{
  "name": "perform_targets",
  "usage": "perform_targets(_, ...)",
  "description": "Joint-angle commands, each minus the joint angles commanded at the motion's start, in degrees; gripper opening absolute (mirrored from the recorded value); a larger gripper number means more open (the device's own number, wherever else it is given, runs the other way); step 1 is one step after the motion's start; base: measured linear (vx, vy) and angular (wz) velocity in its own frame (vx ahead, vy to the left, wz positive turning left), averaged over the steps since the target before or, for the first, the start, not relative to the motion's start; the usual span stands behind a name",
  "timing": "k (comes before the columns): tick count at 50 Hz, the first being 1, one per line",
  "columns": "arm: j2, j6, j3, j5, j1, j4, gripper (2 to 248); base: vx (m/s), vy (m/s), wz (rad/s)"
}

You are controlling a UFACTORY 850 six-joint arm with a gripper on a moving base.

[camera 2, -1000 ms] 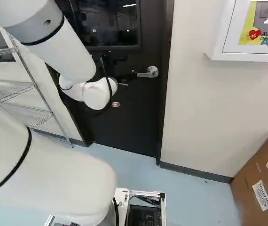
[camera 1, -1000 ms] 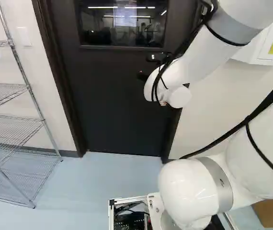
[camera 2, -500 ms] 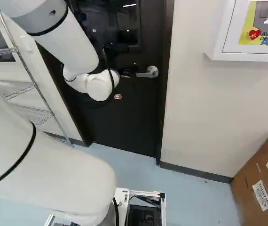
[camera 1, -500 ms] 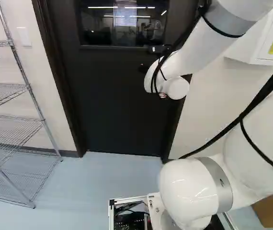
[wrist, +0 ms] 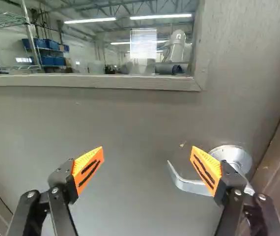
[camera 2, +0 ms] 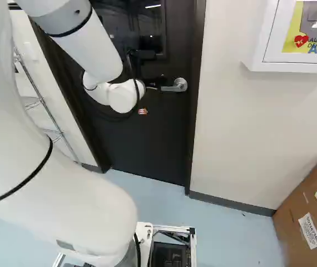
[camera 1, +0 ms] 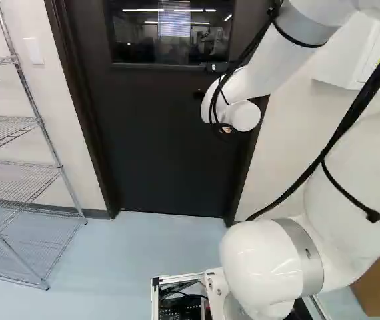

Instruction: Open the door and move inside

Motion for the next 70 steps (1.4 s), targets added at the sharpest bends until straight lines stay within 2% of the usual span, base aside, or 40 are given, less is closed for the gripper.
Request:
perform_targets(17,-4.29,0.0,-2.09,-0.07,-0.05,0.0,247,0.0,0.0,0.0)
perform_targets(70,-10.14,0.0,-0.9,-0.07,1.31,0.0,247,0.0,0.0,0.0)
